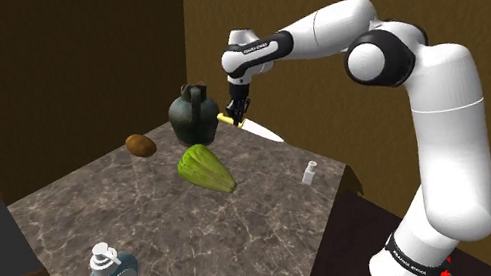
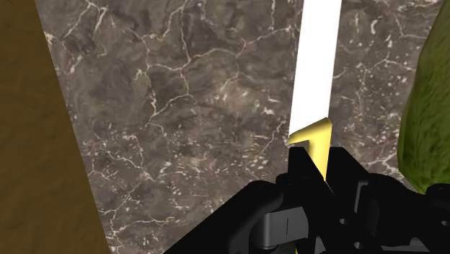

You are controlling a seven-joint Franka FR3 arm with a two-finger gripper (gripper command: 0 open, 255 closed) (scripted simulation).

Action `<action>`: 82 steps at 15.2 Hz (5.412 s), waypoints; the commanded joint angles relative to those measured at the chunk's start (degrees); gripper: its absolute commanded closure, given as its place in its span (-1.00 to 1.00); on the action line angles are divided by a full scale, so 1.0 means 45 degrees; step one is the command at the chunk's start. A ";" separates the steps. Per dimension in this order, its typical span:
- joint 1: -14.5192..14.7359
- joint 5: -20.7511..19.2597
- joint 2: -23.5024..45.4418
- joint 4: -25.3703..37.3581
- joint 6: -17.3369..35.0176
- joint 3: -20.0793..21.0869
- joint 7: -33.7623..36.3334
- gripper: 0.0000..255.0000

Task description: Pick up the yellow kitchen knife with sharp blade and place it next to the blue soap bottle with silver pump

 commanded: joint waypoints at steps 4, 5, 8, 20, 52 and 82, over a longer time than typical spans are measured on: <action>-0.0011 -0.0062 -0.0255 0.0495 -0.0751 -0.0037 0.0026 1.00; -0.0012 -0.0072 -0.0298 0.0603 -0.0900 -0.0043 0.0033 1.00; -0.0015 -0.0103 -0.0423 0.0929 -0.1350 -0.0059 0.0055 1.00; -0.0073 -0.0174 -0.0663 0.2624 -0.3277 -0.0104 0.0123 1.00; 0.3783 -0.1115 -0.6205 -0.3461 -0.2592 0.2022 0.6039 1.00; 0.8505 -0.1713 -0.4012 -0.0790 -0.3000 0.6261 1.5061 1.00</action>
